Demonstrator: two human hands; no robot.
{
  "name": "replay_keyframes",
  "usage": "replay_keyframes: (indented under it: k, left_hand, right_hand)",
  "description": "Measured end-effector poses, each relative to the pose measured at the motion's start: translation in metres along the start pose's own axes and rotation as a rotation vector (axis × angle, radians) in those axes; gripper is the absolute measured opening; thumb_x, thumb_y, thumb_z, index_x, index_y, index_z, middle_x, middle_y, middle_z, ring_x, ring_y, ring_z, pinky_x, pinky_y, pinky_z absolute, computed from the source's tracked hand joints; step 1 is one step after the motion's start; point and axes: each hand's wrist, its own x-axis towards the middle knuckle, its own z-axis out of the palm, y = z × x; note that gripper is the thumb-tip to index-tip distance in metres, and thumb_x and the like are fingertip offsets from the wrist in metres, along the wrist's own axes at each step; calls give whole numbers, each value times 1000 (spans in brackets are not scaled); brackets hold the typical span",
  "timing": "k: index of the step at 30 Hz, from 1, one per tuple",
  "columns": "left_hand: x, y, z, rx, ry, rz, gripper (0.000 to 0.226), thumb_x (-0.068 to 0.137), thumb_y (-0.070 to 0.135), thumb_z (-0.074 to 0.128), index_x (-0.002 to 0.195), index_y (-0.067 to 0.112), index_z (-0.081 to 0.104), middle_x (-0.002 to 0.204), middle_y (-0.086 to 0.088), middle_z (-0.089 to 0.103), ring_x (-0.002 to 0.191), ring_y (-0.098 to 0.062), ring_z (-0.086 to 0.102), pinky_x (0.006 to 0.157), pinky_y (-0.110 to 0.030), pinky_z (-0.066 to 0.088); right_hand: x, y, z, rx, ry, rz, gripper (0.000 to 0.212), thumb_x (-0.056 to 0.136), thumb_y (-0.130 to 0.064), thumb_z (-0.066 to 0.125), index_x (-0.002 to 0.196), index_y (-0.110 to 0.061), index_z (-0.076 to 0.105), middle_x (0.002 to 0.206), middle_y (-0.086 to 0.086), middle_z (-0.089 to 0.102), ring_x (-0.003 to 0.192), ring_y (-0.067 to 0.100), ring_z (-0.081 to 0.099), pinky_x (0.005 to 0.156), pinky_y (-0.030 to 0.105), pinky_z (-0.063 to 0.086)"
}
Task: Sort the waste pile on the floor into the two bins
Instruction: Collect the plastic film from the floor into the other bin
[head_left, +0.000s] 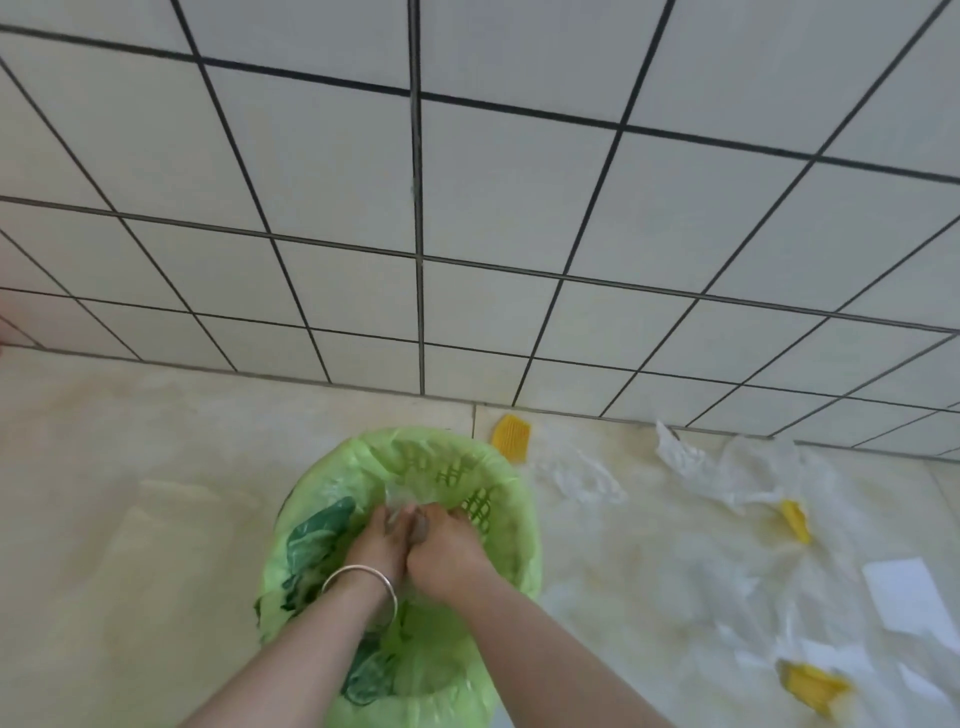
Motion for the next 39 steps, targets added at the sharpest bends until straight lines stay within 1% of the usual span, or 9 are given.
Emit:
replay_keyframes:
  k: [2, 4, 8, 13, 17, 23, 26, 32, 39]
  left_hand:
    - [3, -2, 2, 104, -10, -46, 44, 99, 29, 39, 140, 12, 36, 146, -14, 41, 129, -31, 45, 103, -31, 36]
    - [7, -4, 5, 73, -5, -80, 56, 97, 36, 42, 145, 10, 27, 144, -18, 42, 130, -34, 44, 103, -33, 36]
    - [6, 1, 6, 164, -16, -112, 67, 94, 42, 45, 149, 18, 16, 149, -19, 34, 133, -35, 40, 108, -36, 35]
    - [-8, 18, 0, 363, 45, -72, 61, 95, 38, 44, 148, 17, 22, 146, -16, 41, 130, -31, 45, 104, -32, 39]
    - [-37, 44, -2, 519, 87, -19, 47, 97, 27, 43, 141, 14, 38, 138, -13, 52, 125, -29, 52, 99, -30, 42]
    - [-99, 98, 24, 682, 119, 225, 34, 93, 19, 42, 122, 23, 59, 122, -8, 64, 109, -29, 60, 77, -25, 42]
    - [-125, 120, 59, 711, 80, 342, 30, 92, 17, 42, 114, 17, 63, 119, -9, 66, 107, -29, 60, 72, -24, 37]
    - [-180, 166, 178, 777, -53, 540, 31, 92, 20, 41, 116, 16, 60, 125, -11, 61, 116, -30, 55, 84, -28, 40]
    - [-233, 184, 312, 557, -201, 623, 32, 88, 14, 44, 115, 20, 60, 109, -8, 65, 98, -29, 61, 82, -30, 48]
  right_hand:
    - [13, 7, 9, -38, -41, 35, 40, 92, -15, 35, 131, -7, 45, 134, 18, 44, 120, 31, 45, 98, 31, 38]
    - [17, 9, 8, -91, -86, 42, 40, 92, -15, 33, 128, -4, 47, 131, 20, 47, 122, 34, 45, 102, 33, 36]
    - [7, 9, -7, -185, -114, 27, 39, 97, -13, 33, 135, -2, 36, 136, 20, 39, 127, 34, 42, 106, 35, 35]
    - [-6, 10, -17, -235, -18, -90, 39, 99, -11, 30, 136, -1, 37, 137, 20, 37, 125, 32, 42, 105, 40, 39]
    - [-25, 13, -30, -158, 100, -143, 43, 96, -12, 38, 139, -6, 37, 141, 16, 35, 126, 31, 44, 104, 37, 39]
    - [-84, 42, -73, 25, 266, -197, 40, 90, -7, 42, 128, -13, 52, 127, 10, 47, 118, 29, 51, 94, 34, 42]
    - [-119, 75, -96, 65, 343, -184, 39, 90, -7, 39, 125, -11, 54, 123, 12, 49, 114, 30, 52, 90, 34, 43]
    - [-191, 181, -147, 97, 502, -38, 38, 90, -6, 38, 125, -10, 53, 125, 12, 50, 116, 29, 51, 87, 31, 42]
    - [-242, 315, -207, 98, 486, 195, 39, 92, -15, 42, 129, -16, 53, 129, 10, 57, 117, 27, 54, 91, 31, 46]
